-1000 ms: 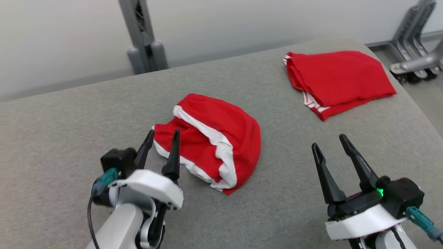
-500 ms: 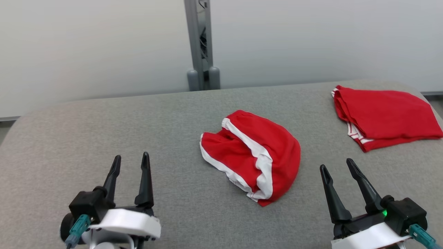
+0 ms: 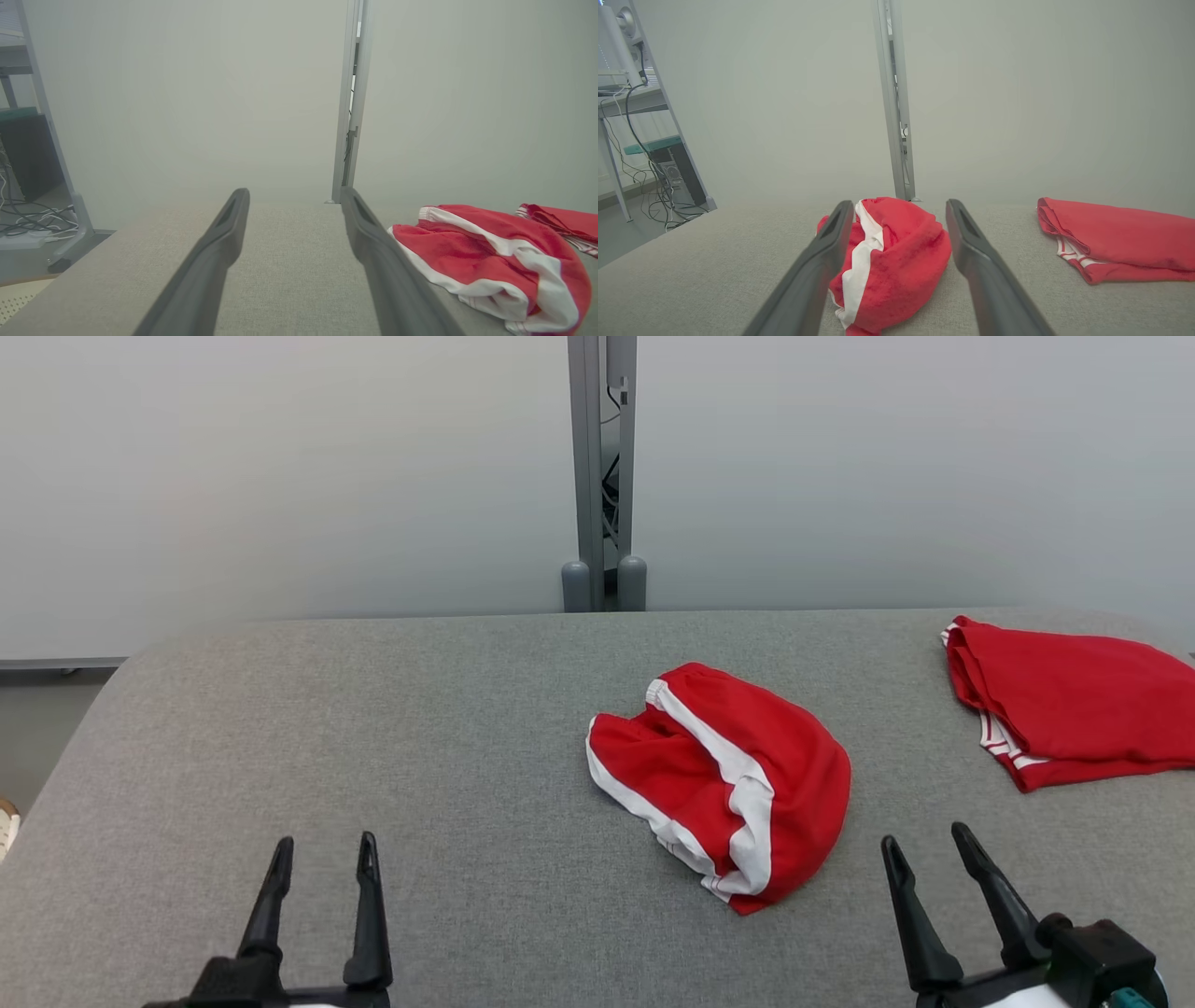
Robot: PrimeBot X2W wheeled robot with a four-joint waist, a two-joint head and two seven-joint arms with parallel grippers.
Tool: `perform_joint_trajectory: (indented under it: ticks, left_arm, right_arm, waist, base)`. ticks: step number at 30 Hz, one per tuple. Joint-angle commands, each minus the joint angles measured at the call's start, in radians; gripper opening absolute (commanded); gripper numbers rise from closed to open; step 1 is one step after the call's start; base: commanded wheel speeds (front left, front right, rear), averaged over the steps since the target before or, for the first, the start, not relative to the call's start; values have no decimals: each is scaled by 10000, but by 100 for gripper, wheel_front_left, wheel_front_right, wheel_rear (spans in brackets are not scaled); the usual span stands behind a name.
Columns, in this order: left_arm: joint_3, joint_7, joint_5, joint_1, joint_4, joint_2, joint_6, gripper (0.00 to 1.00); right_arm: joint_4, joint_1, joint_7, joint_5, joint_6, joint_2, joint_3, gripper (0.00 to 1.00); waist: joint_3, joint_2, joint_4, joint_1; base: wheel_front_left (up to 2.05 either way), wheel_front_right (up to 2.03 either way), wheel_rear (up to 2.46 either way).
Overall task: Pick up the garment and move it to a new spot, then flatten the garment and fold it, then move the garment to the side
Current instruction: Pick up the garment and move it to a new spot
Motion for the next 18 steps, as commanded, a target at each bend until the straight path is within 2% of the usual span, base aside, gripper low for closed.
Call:
perform_joint_trajectory:
  ticks: [1, 9, 18]
  left_arm:
    - [48, -40, 90, 89, -38, 8, -78, 100]
    - [598, -41, 834, 610, -89, -638, -715, 100]
    - [974, -42, 1208, 708, 230, -949, -1216, 100]
  right_arm:
    - [38, 109, 2, -74, 1, -23, -37, 100]
    - [182, 372, 2, -123, -1, 42, -137, 100]
    - [236, 329, 2, -22, -1, 13, -81, 100]
  waist:
    - [-11, 0, 5, 0]
    - [-12, 0, -70, 0]
    - [10, 0, -247, 0]
  base:
    - [0, 0, 0]
    - [0, 0, 0]
    - [0, 0, 0]
